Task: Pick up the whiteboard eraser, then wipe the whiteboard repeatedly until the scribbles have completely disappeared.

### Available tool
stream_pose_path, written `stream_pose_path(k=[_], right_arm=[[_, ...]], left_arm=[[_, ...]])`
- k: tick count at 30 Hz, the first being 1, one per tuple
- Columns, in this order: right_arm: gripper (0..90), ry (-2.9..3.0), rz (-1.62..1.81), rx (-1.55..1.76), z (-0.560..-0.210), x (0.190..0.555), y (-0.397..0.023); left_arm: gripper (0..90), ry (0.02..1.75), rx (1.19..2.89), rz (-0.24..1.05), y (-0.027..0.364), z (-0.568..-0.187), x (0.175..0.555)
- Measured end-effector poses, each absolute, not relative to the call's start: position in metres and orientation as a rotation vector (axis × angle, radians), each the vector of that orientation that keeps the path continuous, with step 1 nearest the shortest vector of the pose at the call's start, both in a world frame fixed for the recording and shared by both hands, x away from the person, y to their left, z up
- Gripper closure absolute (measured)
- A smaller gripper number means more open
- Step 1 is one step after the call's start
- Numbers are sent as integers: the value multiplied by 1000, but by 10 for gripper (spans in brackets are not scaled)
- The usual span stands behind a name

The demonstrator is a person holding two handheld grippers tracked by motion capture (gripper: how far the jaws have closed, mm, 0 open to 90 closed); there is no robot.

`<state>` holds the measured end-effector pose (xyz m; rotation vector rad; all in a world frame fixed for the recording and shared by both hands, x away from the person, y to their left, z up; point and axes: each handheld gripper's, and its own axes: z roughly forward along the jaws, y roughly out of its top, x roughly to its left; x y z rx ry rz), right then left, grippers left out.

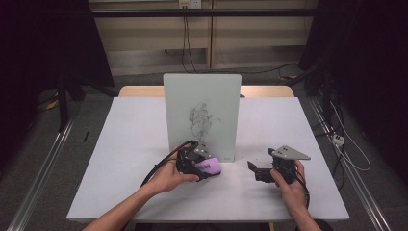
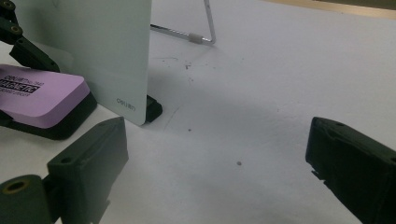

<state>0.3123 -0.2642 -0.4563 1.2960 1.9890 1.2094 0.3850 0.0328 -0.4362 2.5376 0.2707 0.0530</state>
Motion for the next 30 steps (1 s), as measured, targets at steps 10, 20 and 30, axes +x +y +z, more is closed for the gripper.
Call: stream_pose_path(k=[10, 20, 30], right_arm=[[65, 1992, 1209, 1297, -457, 312, -265], [63, 1985, 1216, 1291, -456, 309, -268], [63, 1987, 1220, 1296, -456, 313, -266]], left_arm=[[404, 264, 2453, 98, 40, -424, 384], [405, 280, 2354, 154, 50, -407, 380], [405, 305, 2268, 133, 68, -393, 384]])
